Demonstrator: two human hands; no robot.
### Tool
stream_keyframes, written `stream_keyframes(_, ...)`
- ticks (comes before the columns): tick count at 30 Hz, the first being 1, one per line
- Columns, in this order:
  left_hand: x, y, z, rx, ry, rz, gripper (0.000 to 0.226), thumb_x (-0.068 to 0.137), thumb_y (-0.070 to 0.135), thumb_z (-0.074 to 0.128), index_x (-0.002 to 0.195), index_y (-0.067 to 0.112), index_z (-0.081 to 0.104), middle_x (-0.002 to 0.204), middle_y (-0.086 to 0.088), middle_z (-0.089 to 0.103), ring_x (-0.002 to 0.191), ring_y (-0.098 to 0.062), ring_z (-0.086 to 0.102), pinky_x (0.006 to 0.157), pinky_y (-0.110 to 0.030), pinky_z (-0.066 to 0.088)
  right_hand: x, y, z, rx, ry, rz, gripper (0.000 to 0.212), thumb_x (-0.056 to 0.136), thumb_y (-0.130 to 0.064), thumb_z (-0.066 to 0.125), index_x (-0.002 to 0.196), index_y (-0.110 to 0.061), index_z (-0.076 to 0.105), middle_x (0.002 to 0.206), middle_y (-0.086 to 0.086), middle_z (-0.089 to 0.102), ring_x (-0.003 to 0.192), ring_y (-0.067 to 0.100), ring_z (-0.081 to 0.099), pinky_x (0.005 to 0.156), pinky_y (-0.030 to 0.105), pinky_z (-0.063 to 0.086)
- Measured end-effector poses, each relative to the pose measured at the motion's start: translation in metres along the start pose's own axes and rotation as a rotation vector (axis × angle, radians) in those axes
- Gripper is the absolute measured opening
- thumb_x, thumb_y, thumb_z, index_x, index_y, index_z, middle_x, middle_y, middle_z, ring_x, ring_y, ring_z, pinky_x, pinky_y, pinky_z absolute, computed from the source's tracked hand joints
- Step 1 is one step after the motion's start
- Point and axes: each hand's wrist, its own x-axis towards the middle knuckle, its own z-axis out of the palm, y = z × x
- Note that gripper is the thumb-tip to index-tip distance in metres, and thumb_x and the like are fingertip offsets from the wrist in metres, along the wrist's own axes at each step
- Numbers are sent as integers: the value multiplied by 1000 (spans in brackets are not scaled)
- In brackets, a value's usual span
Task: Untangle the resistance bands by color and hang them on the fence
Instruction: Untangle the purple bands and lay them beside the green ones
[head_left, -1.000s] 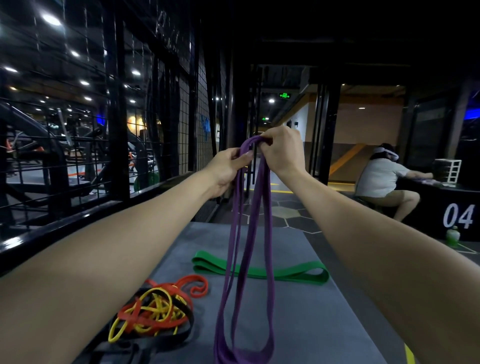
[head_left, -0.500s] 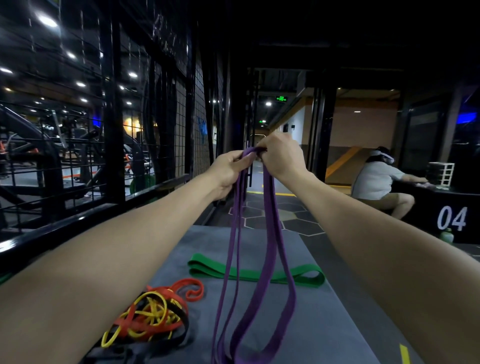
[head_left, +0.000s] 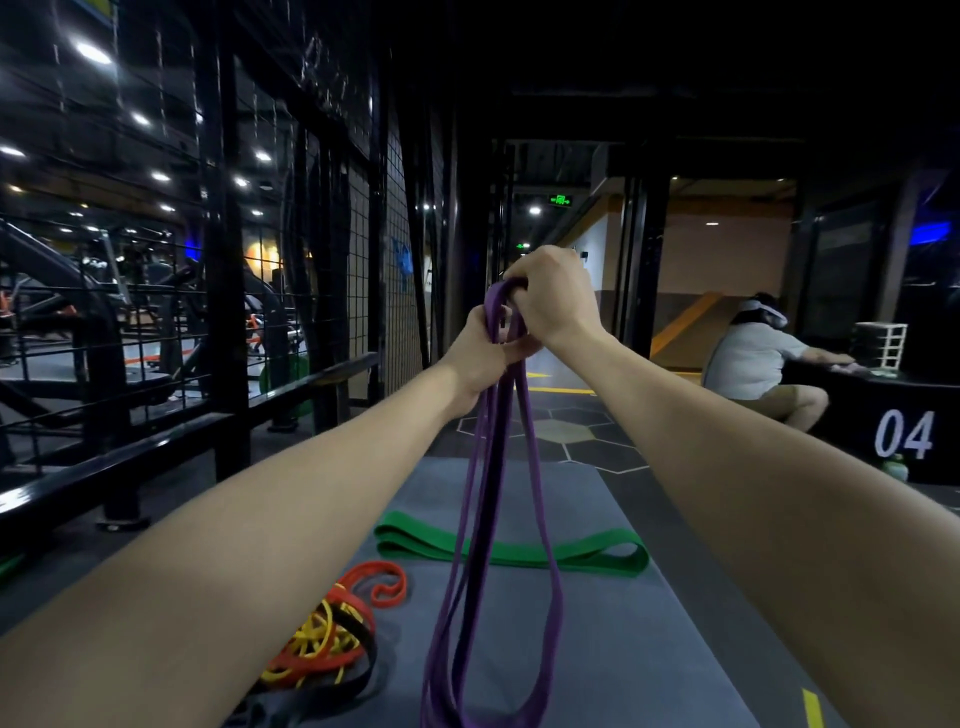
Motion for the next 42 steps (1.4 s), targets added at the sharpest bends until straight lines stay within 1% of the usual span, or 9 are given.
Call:
stream_keyframes(3,4,0,8,-25,18,69,50,74,9,75,116,2,49,101,-13,62,95,-16,62,89,-34,51,3,1,-6,11,56,-9,27,84,3,49,92,-5,73,95,10,69,87,24,64,72,29,52)
stream_keyframes(6,0,2,18,-12,30,93,45,76,-5,71,109,7,43,81,-5,55,70,-3,60,67,-11,50,7,1,-13,18,118,-28,24,84,3,51,92,-5,72,93,10,70,84,24,65,70,27,52)
stream_keyframes(9,-4,-12,23,92,34,-13,52,76,1,72,113,13,39,92,-5,55,84,-16,54,79,-22,48,15,8,-24,22,165,9,23,83,3,53,94,-6,72,95,11,70,87,26,64,76,32,52)
stream_keyframes(12,-10,-39,23,87,-42,-104,22,79,-1,69,90,12,54,79,-1,56,75,-15,55,77,-25,48,17,26,-40,16,208,100,26,79,5,53,92,-7,73,93,12,70,89,29,63,82,41,52)
stream_keyframes(15,-21,-68,21,196,-137,-132,23,80,-2,66,77,18,56,73,3,56,67,-7,53,63,-12,45,2,51,-50,-18,213,190,26,84,5,51,94,-6,73,96,12,68,88,26,62,77,32,51)
stream_keyframes(23,-38,-150,13,370,-216,-302,15,91,10,54,80,19,48,74,1,51,69,-13,50,78,-28,40,-45,122,-43,-18,193,493,20,87,-4,54,98,-5,71,98,12,68,83,16,54,70,17,34)
stream_keyframes(29,-18,-165,-25,582,-54,-235,26,94,3,45,75,19,39,66,0,40,62,-15,39,51,-16,34,-84,155,13,86,140,736,21,83,-3,56,99,-4,71,102,17,69,98,30,62,83,29,45)
stream_keyframes(36,26,-157,-115,1146,-194,-189,6,91,11,52,86,11,49,80,-9,53,74,-21,50,65,-32,38,-131,164,131,493,67,1042,12,81,-2,64,75,-13,65,86,13,68,87,32,66,85,44,55)
stream_keyframes(42,29,-253,-89,1206,-478,-233,11,92,13,51,85,20,48,93,-8,55,89,-24,55,78,-33,40,-208,215,189,496,14,1253,25,79,-5,70,64,-15,53,77,10,62,83,36,66,81,50,55)
